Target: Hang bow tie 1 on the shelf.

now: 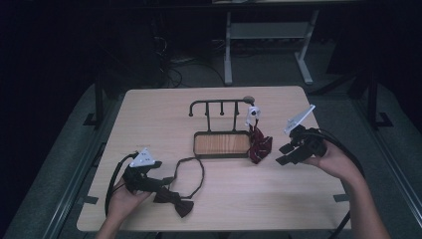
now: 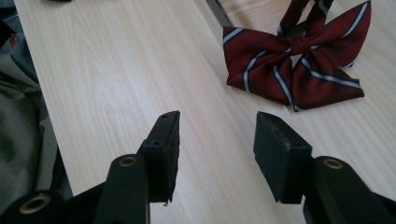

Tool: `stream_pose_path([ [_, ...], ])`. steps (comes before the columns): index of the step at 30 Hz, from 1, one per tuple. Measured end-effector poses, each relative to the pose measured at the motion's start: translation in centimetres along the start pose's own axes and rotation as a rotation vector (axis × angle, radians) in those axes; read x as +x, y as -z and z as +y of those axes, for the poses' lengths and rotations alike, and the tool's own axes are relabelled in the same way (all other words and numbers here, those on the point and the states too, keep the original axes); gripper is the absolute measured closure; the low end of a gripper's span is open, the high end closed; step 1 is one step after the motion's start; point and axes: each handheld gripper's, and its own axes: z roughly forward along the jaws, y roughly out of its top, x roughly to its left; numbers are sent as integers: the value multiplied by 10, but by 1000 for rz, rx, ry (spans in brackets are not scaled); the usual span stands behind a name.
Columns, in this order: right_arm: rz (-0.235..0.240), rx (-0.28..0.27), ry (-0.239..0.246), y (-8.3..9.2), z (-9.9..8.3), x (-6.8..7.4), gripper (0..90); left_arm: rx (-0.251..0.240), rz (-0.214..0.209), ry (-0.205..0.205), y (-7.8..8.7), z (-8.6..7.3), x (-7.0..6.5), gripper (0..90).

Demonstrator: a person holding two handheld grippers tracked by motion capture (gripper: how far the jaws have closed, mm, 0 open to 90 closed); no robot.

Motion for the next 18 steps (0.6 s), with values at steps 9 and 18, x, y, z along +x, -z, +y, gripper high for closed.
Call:
stream_pose_path([
  [9,10,-5,-3,-11,-12,1,487,-8,-2,1,-1,0,0,270],
  [18,18,-7,-11,-17,-24,4,469,-2,-3,-5,-1,0,0,270],
])
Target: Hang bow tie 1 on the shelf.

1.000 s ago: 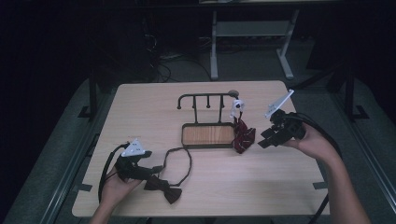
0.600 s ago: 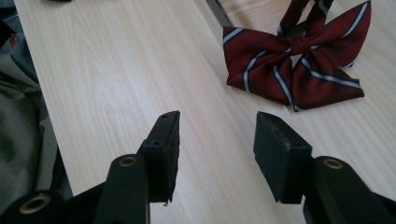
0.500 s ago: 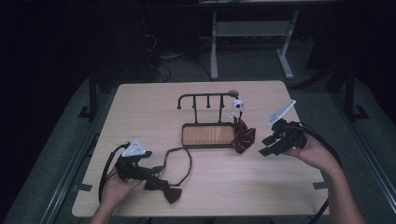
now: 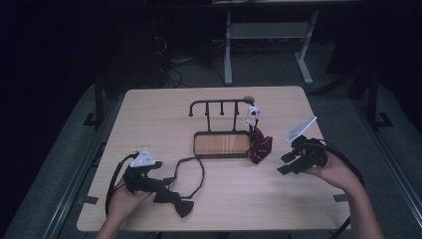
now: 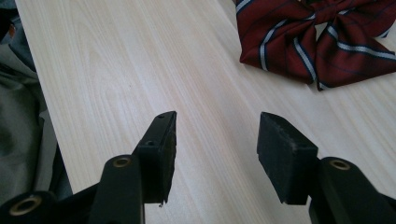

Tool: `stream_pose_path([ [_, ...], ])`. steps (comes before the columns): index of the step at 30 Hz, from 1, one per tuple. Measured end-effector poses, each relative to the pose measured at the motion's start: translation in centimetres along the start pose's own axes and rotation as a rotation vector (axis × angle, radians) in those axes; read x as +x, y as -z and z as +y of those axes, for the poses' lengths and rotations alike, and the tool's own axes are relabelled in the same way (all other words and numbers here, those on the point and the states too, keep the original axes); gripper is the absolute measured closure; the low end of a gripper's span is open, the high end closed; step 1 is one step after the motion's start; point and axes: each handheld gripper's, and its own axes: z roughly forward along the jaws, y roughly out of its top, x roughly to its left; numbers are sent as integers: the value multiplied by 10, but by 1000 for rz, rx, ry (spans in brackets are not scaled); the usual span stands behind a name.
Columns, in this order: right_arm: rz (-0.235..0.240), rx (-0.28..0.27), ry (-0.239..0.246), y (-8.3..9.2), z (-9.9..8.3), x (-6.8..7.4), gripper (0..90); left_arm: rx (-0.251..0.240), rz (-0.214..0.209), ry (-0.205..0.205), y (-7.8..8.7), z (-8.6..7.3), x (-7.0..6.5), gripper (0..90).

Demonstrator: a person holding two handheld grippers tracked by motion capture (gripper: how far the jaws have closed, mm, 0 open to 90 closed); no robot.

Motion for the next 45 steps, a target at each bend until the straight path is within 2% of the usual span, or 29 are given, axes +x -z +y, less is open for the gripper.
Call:
stream_pose_path([
  [7,6,-2,-14,-3,-4,4,463,1,-2,7,0,0,0,270],
  [18,-7,-8,21,-14,-12,12,457,6,-1,7,-1,0,-1,270],
  [28,-9,-10,22,-17,-17,17,449,8,-2,7,-2,0,-1,269],
  [40,-8,-41,23,-25,-27,20,440,14,-5,8,-4,0,-1,267],
  [45,-2,-74,9,-30,-32,22,430,14,-4,9,-4,0,-1,267],
])
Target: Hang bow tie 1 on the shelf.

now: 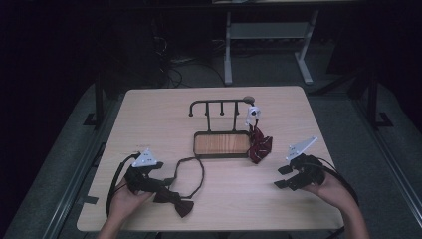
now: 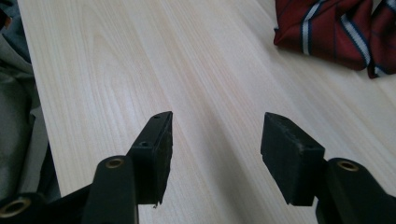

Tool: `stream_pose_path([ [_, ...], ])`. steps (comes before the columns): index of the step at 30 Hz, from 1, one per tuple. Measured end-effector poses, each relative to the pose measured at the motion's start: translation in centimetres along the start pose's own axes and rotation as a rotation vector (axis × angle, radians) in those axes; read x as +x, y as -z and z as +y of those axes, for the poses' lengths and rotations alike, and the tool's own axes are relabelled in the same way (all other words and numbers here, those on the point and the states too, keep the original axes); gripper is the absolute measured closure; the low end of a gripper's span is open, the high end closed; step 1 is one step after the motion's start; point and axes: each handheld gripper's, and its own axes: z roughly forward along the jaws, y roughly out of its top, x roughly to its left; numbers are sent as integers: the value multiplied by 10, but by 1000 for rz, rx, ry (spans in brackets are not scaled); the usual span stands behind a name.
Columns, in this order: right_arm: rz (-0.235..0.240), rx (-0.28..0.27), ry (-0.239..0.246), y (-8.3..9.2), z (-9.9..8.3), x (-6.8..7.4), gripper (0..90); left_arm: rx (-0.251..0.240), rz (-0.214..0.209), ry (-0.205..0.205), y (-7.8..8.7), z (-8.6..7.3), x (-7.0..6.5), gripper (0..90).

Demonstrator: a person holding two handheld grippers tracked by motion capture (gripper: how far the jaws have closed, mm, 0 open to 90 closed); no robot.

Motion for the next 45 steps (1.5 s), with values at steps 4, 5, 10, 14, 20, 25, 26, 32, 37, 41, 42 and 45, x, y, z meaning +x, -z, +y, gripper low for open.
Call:
stream_pose_path([
  [4,-3,-2,-4,-1,-3,0,413,0,1,-1,0,0,0,267],
  [5,-5,-5,-6,-1,-4,0,409,-1,1,1,0,0,0,267],
  [10,-14,-13,-15,-3,-6,1,384,2,4,-9,0,1,0,270],
  [14,-25,-24,-13,-4,-5,4,375,5,0,-10,0,2,-1,289],
  [20,-25,-37,-13,-6,-7,9,362,27,18,-32,-1,6,-3,351],
  [25,-43,-51,-17,-6,-9,11,349,52,11,-32,-3,15,-2,431],
  [26,-39,-55,-20,-6,-9,11,348,59,13,-33,-4,17,-1,452],
  [32,-49,-63,-20,-4,-10,13,337,75,-14,56,-7,25,10,521],
  [37,-52,-70,-14,-2,-10,14,334,137,-24,56,-15,35,17,533],
  [41,-58,-73,-19,-1,-11,14,333,157,-25,62,-21,40,17,545],
  [42,-57,-78,-18,0,-11,14,333,170,-29,66,-25,42,18,551],
  [45,-63,-81,-15,1,-11,14,333,199,-17,57,-32,44,20,566],
])
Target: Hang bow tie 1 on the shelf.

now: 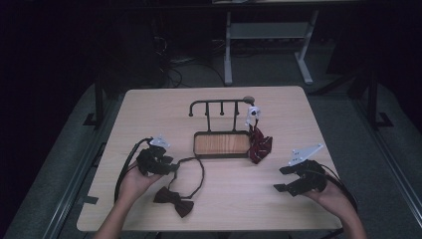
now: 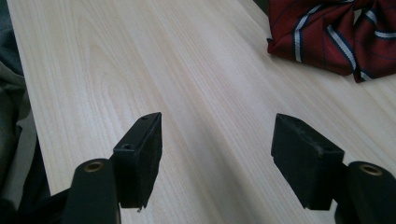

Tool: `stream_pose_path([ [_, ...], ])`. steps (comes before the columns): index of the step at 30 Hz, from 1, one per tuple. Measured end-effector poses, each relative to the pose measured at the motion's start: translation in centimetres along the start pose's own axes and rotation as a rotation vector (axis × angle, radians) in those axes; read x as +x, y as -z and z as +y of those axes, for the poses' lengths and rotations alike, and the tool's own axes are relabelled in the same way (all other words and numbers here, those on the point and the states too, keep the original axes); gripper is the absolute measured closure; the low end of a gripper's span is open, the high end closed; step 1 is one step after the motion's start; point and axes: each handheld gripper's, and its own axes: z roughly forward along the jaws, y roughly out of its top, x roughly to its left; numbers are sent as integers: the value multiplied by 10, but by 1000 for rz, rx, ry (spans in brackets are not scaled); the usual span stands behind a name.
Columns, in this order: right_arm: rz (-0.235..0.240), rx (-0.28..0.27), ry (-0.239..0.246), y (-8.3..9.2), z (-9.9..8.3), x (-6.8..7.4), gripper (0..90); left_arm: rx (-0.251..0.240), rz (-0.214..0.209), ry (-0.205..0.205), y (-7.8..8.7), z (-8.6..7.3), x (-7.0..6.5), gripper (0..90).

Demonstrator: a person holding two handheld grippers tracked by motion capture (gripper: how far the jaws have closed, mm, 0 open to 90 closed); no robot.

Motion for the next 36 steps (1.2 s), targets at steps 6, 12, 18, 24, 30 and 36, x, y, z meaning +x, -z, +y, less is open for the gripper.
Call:
stream_pose_path([
  [6,-6,-12,1,3,0,0,333,48,-9,7,-10,3,5,617],
  [12,-10,-9,6,2,0,0,333,87,-7,19,-18,3,11,641],
  [18,-14,-17,18,3,2,1,333,84,13,6,-22,4,10,675],
  [24,-17,-25,13,5,2,2,333,103,14,8,-26,5,9,715],
  [30,-20,-26,20,6,2,2,333,78,19,14,-24,9,8,683],
  [36,-20,-22,18,5,3,3,333,101,20,38,-30,8,12,672],
])
